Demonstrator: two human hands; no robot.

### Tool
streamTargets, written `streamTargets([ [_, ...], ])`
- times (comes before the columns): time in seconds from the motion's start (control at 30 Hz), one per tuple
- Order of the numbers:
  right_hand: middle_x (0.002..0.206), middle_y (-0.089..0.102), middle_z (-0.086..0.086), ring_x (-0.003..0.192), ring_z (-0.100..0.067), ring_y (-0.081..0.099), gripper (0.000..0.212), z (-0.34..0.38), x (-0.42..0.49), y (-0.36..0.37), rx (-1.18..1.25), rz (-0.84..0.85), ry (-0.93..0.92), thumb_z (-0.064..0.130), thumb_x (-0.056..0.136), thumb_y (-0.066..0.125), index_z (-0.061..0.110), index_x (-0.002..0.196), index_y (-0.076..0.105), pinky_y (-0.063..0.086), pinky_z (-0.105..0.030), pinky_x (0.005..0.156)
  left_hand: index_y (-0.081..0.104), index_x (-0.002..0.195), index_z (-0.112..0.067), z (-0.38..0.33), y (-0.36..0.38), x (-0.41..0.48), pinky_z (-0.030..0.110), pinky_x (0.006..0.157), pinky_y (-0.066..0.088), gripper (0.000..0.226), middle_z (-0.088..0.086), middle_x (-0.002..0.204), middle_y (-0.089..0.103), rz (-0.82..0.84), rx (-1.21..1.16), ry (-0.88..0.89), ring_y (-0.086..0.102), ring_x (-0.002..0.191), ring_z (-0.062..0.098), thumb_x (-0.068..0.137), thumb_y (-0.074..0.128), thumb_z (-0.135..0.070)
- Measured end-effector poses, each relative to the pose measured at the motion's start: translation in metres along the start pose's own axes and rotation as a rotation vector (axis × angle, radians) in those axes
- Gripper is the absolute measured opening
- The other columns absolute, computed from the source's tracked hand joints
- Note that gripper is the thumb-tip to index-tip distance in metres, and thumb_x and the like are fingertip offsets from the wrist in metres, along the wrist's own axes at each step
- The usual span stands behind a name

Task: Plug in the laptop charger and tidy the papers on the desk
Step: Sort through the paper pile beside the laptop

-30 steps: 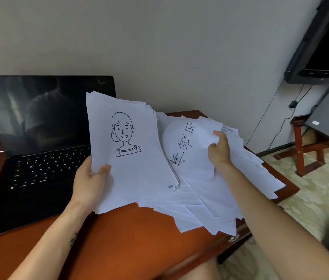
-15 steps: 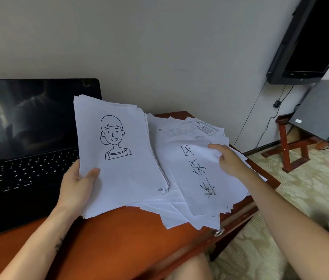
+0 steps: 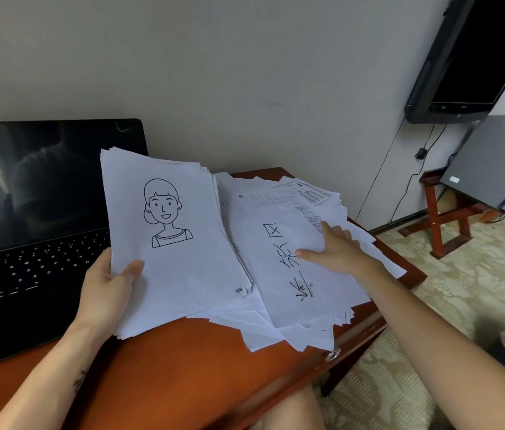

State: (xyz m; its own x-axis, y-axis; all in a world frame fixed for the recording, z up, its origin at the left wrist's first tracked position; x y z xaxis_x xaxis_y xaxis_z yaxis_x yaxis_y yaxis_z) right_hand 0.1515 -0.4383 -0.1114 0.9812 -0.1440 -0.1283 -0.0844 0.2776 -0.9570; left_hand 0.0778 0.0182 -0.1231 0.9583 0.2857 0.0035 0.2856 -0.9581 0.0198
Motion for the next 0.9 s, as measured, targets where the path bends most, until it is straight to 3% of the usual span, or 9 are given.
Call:
streamTargets([
  [0.13,0.153,0.03,-0.014,0.145,-0.033,0.026,0.116,0.0,0.002,0.0,0.112,0.008,0.042,0.076,0.073,0.07,0.016,0.158,0.019,0.034,-0.049,0.114,0.067,0.122,-0.033,-0.002,0.001,-0.002,0.038,0.084,0.056,0.029,-0.007,0.111,0.077,0.0,-0.009,0.0,0.074,0.101,0.02,0.104,0.061,-0.011],
  [0.3,0.132,0.057,-0.006,0.118,-0.024,0.056,0.073,-0.005,0.009,0.001,0.469,-0.002,0.061,0.039,0.075,0.088,0.013,0.132,0.05,0.049,-0.037,0.095,0.067,0.117,-0.035,-0.003,0.001,-0.003,0.037,0.082,0.056,0.029,-0.008,0.11,0.077,0.005,-0.004,0.0,0.074,0.1,0.019,0.104,0.061,-0.011],
  [0.4,0.142,0.052,-0.007,0.126,-0.025,0.053,0.075,-0.019,0.016,-0.009,0.645,-0.087,0.073,0.018,0.079,0.087,0.012,0.142,0.046,0.047,-0.033,0.099,0.068,0.113,-0.037,-0.002,0.0,-0.002,0.038,0.083,0.056,0.028,-0.01,0.107,0.078,-0.001,0.007,0.004,0.074,0.1,0.019,0.104,0.062,-0.011],
  [0.5,0.153,0.041,-0.01,0.136,-0.027,0.044,0.084,-0.042,0.026,-0.019,0.736,-0.206,0.142,0.01,0.082,0.083,0.012,0.152,0.036,0.042,-0.036,0.108,0.069,0.11,-0.038,-0.001,0.002,-0.001,0.041,0.087,0.056,0.027,-0.012,0.105,0.078,-0.007,0.02,0.013,0.074,0.1,0.019,0.104,0.062,-0.012],
  [0.6,0.155,0.038,-0.01,0.141,-0.029,0.038,0.085,-0.058,0.035,-0.017,0.667,-0.186,0.219,0.02,0.085,0.081,0.012,0.154,0.032,0.039,-0.041,0.112,0.069,0.109,-0.039,-0.001,0.006,0.0,0.042,0.088,0.056,0.028,-0.012,0.106,0.078,-0.01,0.028,0.021,0.074,0.101,0.019,0.103,0.062,-0.012],
  [0.77,0.146,0.041,-0.012,0.138,-0.034,0.03,0.095,-0.052,0.032,-0.008,0.298,-0.087,0.308,0.075,0.071,0.061,0.017,0.144,0.04,0.036,-0.05,0.11,0.069,0.111,-0.036,-0.001,0.008,-0.002,0.045,0.091,0.057,0.027,-0.009,0.108,0.078,0.006,0.046,0.022,0.074,0.102,0.019,0.103,0.062,-0.011],
  [0.9,0.152,0.038,-0.014,0.142,-0.036,0.03,0.112,-0.045,0.032,-0.01,0.099,-0.085,0.257,0.087,0.069,0.06,0.014,0.149,0.033,0.032,-0.051,0.113,0.07,0.111,-0.036,-0.004,0.008,-0.004,0.04,0.086,0.056,0.028,-0.01,0.107,0.079,0.005,0.058,0.033,0.074,0.1,0.016,0.103,0.061,-0.011],
])
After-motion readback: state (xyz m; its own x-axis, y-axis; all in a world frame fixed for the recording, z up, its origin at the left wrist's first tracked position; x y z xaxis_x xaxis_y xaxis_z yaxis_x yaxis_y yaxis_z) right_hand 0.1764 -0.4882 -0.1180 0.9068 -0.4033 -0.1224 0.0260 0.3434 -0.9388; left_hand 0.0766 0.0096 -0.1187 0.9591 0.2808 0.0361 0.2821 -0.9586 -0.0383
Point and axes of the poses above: each hand's wrist, its own x-axis towards the middle knuckle, its own y-axis out of the palm, z = x × y, the point moved 8 cm from there along x, towards the middle knuckle
